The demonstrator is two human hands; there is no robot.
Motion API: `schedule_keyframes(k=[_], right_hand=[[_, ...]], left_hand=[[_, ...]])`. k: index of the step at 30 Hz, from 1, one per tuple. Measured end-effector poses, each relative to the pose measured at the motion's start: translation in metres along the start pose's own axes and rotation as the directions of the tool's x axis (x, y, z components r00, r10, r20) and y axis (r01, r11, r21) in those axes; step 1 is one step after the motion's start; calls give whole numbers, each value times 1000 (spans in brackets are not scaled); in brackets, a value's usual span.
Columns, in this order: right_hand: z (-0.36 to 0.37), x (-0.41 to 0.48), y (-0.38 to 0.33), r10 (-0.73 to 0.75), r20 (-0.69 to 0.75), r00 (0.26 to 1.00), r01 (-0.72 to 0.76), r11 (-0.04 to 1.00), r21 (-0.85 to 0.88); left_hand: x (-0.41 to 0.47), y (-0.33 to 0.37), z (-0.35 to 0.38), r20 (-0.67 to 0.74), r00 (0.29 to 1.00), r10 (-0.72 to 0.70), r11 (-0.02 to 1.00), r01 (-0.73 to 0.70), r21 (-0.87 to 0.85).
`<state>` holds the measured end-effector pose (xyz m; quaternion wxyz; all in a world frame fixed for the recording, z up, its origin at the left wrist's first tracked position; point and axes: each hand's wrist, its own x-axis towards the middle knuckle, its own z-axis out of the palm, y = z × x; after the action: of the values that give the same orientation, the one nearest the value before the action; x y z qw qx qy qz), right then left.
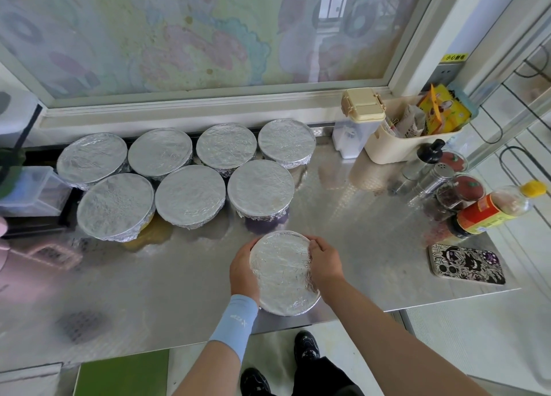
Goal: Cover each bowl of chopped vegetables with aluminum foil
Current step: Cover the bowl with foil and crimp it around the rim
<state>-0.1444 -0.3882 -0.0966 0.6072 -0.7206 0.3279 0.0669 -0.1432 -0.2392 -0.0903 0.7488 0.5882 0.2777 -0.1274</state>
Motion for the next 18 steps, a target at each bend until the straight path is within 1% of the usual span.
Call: schedule_keyframes(k=[2,3,4,5,6,7,8,9,10,11,12,15,18], right_hand=[[1,-3,3,-23,-35,999,22,999,-30],[1,-4,3,-38,-46,998,35,998,-54],[1,-6,2,-43,-50,998,38,995,-96],[0,-8,2,-49,-60,997,38,984,-174],[0,-9,1,-85,-76,993,59,955,-289],[-1,-9,1,-158,-71,985,115,902,-417],[-1,-9,1,-253,-26,967,203,830,-519],[0,-9,2,-335,54,941,303,756,-580],[3,-8,2,-378,143,915,385,705,-596],[6,-8,3,-390,206,898,432,684,-588],[8,-7,5,-386,229,893,445,688,-573],[9,-10,7,-412,168,896,436,736,-517],[10,-17,6,-427,118,896,426,760,-491]], left_hand=[[1,1,-2,16,999,28,999,-29,17],[-1,2,-4,-9,999,53,998,-52,26],[-3,-1,-6,-63,996,64,997,-61,42],[-7,-5,-9,-126,989,72,997,-66,46],[-12,-11,-12,-174,982,68,998,-65,26],[-18,-19,-13,-199,978,66,998,-68,-4],[-25,-27,-12,-199,977,73,996,-81,-34],[-33,-32,-9,-192,978,85,994,-97,-56],[-39,-34,-4,-187,978,91,990,-109,-85],[-41,-34,0,-194,977,94,987,-117,-111],[-40,-34,3,-208,975,85,985,-113,-128],[-29,-30,4,-238,968,74,984,-110,-142],[-22,-27,-1,-185,978,96,988,-116,-98]])
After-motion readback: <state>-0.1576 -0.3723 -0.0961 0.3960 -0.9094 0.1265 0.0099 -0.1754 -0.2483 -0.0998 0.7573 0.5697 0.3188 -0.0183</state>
